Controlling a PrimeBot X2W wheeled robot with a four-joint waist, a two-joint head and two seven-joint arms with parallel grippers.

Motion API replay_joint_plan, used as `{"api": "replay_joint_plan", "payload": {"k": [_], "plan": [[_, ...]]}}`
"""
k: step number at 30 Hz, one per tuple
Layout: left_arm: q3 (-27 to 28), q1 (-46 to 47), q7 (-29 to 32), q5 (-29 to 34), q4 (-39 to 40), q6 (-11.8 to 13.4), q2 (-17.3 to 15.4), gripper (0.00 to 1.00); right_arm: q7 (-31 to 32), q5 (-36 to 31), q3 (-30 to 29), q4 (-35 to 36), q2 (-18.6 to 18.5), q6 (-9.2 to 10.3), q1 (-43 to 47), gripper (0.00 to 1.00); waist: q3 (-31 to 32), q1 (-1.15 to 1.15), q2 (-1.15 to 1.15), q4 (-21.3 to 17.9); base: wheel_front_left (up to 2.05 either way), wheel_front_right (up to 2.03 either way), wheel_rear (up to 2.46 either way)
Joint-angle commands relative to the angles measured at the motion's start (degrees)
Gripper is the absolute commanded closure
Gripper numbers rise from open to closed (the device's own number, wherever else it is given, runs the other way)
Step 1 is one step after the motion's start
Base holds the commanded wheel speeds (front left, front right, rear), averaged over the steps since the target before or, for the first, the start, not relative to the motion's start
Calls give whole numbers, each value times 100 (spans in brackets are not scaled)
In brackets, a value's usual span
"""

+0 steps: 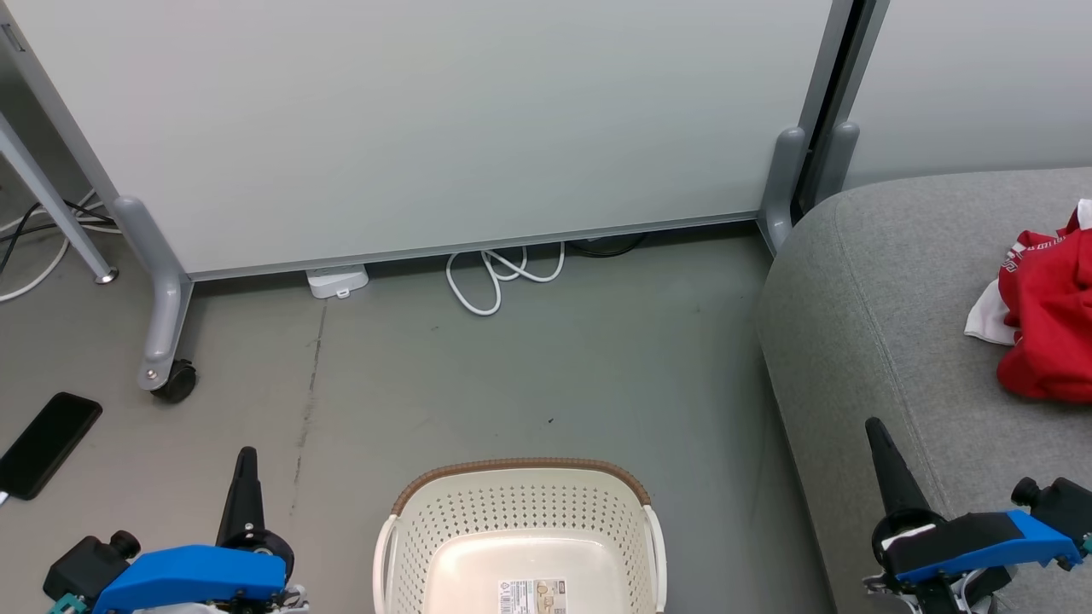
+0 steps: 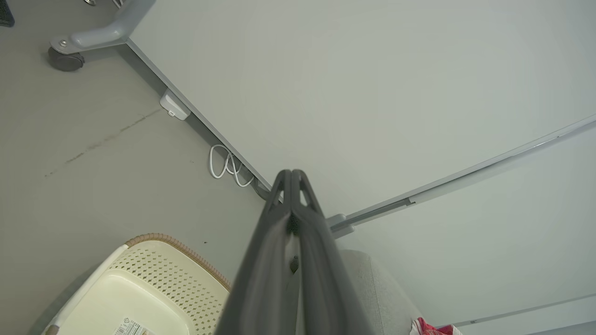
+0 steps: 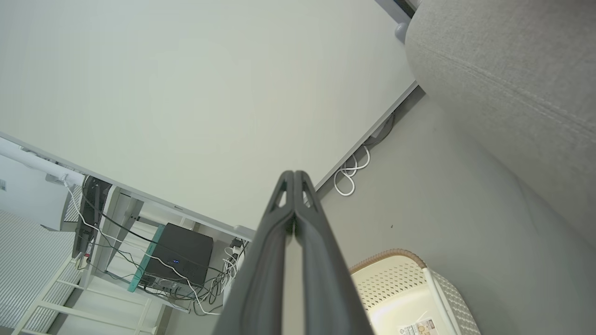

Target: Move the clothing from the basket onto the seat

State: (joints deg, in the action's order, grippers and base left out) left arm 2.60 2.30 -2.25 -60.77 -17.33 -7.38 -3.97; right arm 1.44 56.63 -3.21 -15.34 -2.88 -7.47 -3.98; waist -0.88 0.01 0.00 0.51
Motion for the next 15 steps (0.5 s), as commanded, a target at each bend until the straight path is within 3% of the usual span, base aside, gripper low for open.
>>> {"api": "replay_joint_plan", "payload": {"k": [1, 15], "plan": [[33, 152, 32, -123, 85, -9, -12, 100, 12, 152, -24, 81, -2, -2, -158, 100, 1, 0, 0, -1, 0, 0, 0], [134, 224, 257, -896, 153, -11, 19, 100, 146, 1023, -105, 100, -1, -3, -187, 100, 15, 0, 0, -11, 0, 0, 0]]}}
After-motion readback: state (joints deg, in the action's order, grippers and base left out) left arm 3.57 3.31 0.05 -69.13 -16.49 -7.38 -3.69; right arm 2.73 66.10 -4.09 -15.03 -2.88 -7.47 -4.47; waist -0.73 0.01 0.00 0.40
